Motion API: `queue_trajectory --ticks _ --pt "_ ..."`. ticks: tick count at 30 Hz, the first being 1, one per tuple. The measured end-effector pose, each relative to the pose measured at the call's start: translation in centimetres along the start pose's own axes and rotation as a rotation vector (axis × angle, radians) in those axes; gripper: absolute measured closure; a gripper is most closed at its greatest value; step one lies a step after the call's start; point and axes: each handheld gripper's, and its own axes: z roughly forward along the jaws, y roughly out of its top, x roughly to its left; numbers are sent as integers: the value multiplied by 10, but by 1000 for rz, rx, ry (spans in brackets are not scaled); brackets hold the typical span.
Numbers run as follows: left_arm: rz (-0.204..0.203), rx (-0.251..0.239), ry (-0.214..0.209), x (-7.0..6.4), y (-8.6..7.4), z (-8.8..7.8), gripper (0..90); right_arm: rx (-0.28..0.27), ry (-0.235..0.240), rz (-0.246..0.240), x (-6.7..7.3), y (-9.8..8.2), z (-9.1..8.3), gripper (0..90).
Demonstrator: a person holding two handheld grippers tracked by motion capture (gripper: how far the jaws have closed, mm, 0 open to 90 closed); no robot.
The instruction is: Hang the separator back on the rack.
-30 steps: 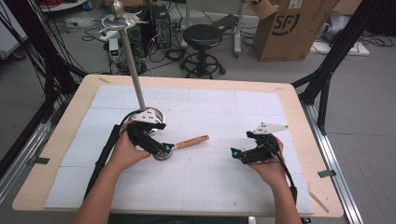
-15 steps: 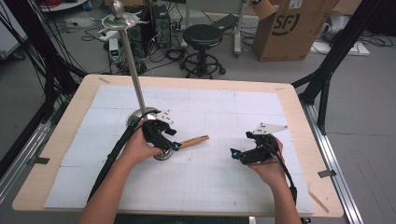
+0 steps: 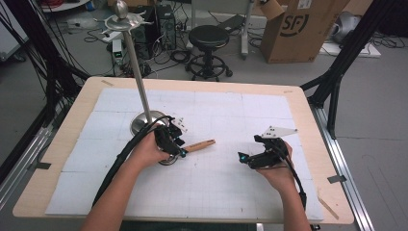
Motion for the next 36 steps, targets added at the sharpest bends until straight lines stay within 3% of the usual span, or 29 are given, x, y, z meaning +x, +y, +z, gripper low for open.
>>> queue_trajectory --ticks 7,16,20,25,36 --pt "11 69 19 -1 5 5 576 1 0 -1 0 0 0 5" --pt "33 195 67 -8 21 10 605 1 -1 3 -1 -1 0 5" --pt "48 206 81 -13 23 10 672 -2 -1 8 -3 -1 -1 5" --pt "67 213 105 -18 24 11 680 -1 -2 9 -3 -1 -1 5" --pt "24 175 96 -16 18 10 692 8 -9 8 -3 -1 0 5"
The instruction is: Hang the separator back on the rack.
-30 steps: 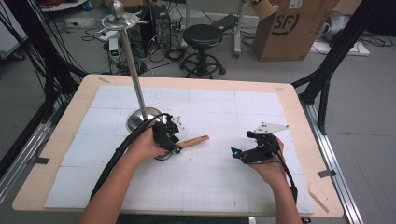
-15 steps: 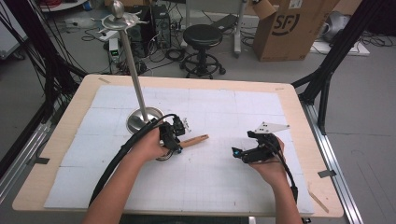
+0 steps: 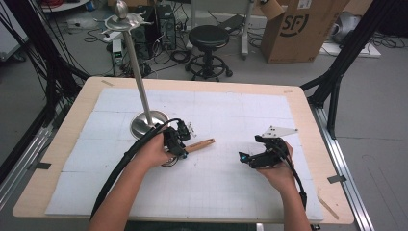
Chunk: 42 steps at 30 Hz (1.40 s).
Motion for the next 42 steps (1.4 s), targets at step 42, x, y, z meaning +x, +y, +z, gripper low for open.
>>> queue_trajectory --ticks 42 --pt "1 -549 24 -31 -72 -87 692 -49 12 -45 13 13 -14 5"
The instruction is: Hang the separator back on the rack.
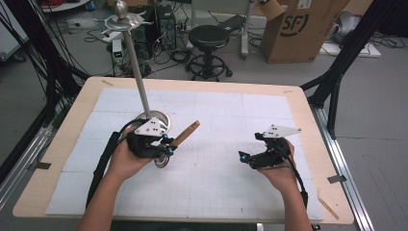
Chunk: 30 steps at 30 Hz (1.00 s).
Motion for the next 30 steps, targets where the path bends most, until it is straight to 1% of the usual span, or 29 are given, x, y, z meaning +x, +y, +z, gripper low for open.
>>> queue_trajectory --ticks 1,3,4,5,6,7,8,9,10,14,16,17,19,21,23,25,26,28,29,30 --pt "-7 -9 -13 -1 -2 -2 692 -8 7 0 1 1 -1 5" --pt "-11 -32 -18 -4 -7 -4 692 -28 26 0 3 4 -3 5" --pt "-19 -41 -32 -5 -9 -5 691 -36 35 -3 4 5 -3 5" --pt "-21 -43 -36 -5 -10 -5 691 -44 47 -6 6 7 -3 5" --pt "-14 -43 -35 -5 -10 -6 691 -52 58 -8 7 9 -2 5" --pt "-21 -53 -43 -6 -11 -7 692 -55 63 -13 9 11 -1 5" --pt "-24 -72 -58 -6 -12 -8 691 -54 68 -18 10 13 -1 5" --pt "-33 -93 -75 -6 -13 -8 691 -61 81 -33 14 19 1 5" --pt "-42 -109 -101 -6 -14 -7 691 -61 81 -33 14 19 1 5" --pt "-49 -141 -142 -7 -14 -5 691 -88 123 -57 20 30 3 5" --pt "-53 -158 -146 -8 -14 -5 691 -98 130 -69 23 34 3 5" --pt "-55 -160 -150 -7 -14 -5 691 -92 122 -75 25 36 3 5" --pt "-54 -164 -149 -7 -14 -4 691 -92 126 -83 27 39 4 5" --pt "-51 -172 -153 -6 -14 -4 691 -102 141 -89 28 42 5 5" --pt "-58 -196 -164 -5 -14 -4 691 -117 166 -84 29 45 7 6" --pt "-51 -217 -153 -5 -14 -3 691 -110 175 -90 31 49 12 14" --pt "-54 -218 -159 -4 -14 -2 691 -102 178 -98 32 51 15 15" --pt "-57 -218 -155 -5 -14 0 691 -90 195 -105 36 55 22 15" --pt "-52 -211 -161 -5 -14 1 691 -89 203 -107 38 57 24 15" --pt "-55 -215 -160 -6 -14 2 691 -89 209 -112 39 59 26 15"
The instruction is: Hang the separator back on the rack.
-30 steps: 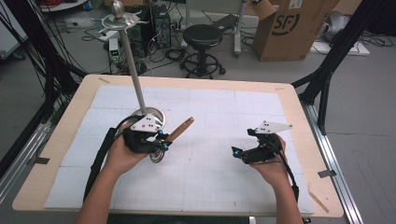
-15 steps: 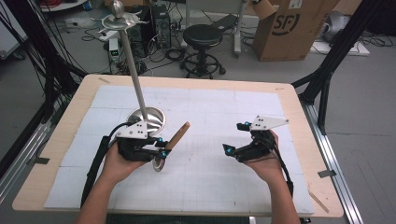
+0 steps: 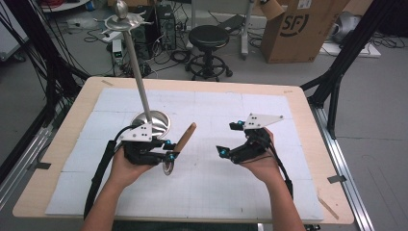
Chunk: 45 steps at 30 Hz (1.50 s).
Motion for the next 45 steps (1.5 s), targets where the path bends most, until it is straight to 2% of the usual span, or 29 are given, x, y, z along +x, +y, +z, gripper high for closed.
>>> queue_trajectory --ticks 3,6,8,10,13,22,24,31,35,40,45 --pt "4 -14 -20 -1 1 1 691 -31 50 4 3 6 4 19" --pt "13 -26 -18 0 1 1 691 -31 93 -15 7 9 9 84" --pt "5 -33 -18 1 1 1 691 -26 104 -32 8 11 13 149" --pt "10 -34 -21 1 1 1 691 -40 136 -32 8 12 15 160" --pt "14 -52 -37 -1 2 2 691 -62 158 -23 9 16 17 196" --pt "18 -64 -50 -2 3 7 691 -89 245 -53 19 22 29 301" --pt "26 -67 -62 -3 4 7 691 -96 259 -47 19 23 31 324" --pt "30 -59 -62 -5 4 10 691 -115 285 -62 20 24 33 408" --pt "31 -67 -65 -5 5 11 690 -106 313 -69 24 26 35 446" --pt "39 -79 -73 -7 6 11 691 -117 353 -54 24 27 41 471" --pt "37 -85 -80 -7 6 11 691 -116 375 -52 24 27 42 548"
